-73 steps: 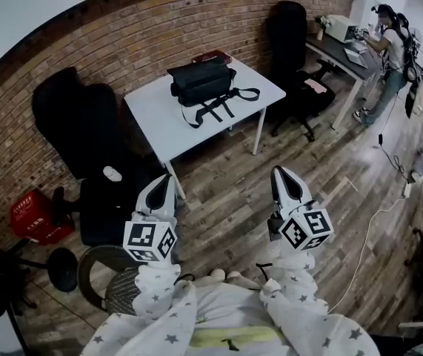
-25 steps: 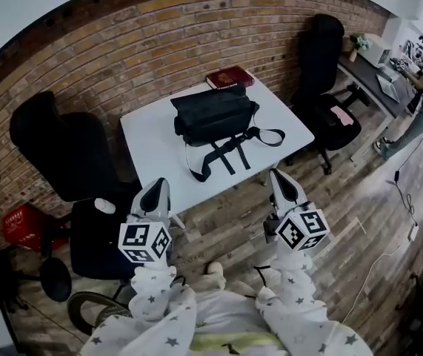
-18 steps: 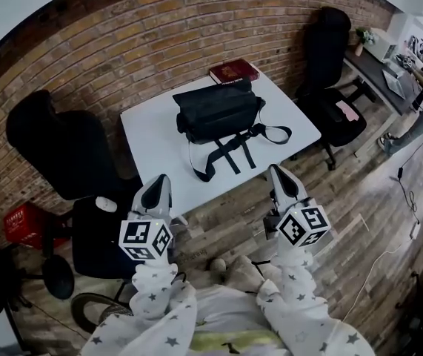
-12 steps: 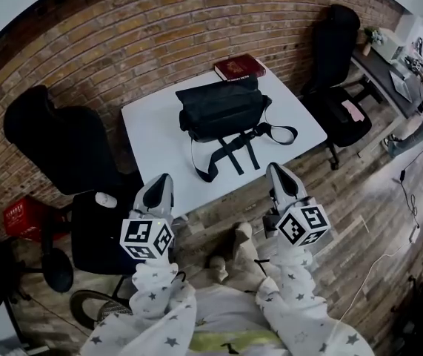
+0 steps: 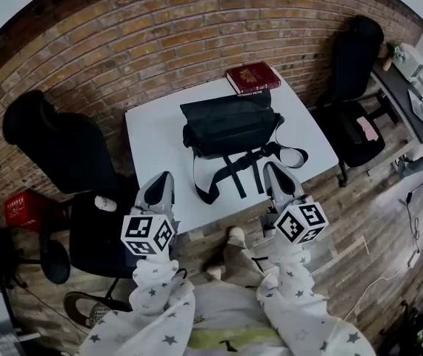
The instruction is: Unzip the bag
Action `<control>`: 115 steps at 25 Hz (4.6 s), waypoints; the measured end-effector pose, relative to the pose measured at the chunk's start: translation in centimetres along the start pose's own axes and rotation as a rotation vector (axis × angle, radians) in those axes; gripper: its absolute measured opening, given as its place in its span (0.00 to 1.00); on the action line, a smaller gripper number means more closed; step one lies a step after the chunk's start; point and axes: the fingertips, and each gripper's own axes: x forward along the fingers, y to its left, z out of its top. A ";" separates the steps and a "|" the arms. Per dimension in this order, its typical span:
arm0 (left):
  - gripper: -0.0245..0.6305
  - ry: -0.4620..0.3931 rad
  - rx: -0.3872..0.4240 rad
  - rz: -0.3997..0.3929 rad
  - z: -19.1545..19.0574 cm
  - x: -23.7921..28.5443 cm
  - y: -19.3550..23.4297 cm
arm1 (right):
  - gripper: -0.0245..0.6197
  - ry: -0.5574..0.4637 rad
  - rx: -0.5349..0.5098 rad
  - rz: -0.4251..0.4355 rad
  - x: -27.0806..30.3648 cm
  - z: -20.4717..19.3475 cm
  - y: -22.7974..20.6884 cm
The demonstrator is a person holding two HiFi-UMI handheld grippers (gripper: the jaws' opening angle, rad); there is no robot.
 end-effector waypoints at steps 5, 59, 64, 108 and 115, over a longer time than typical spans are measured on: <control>0.04 -0.012 -0.019 0.051 0.8 3.9 0.9 | 0.05 0.028 0.012 0.082 4.6 0.5 -2.2; 0.31 0.168 -0.072 -0.153 -3.8 21.2 4.3 | 0.19 0.612 -0.213 0.439 20.5 -19.3 2.7; 0.31 0.179 -0.071 -0.166 -4.2 21.3 4.4 | 0.16 0.614 -0.276 0.393 20.9 -19.6 2.9; 0.25 0.174 -0.020 -0.191 -4.7 21.5 4.4 | 0.07 0.657 -0.498 0.217 19.2 -17.7 0.1; 0.25 0.169 -0.017 -0.144 -4.6 21.4 4.2 | 0.07 0.671 -0.525 0.254 18.9 -17.1 -0.2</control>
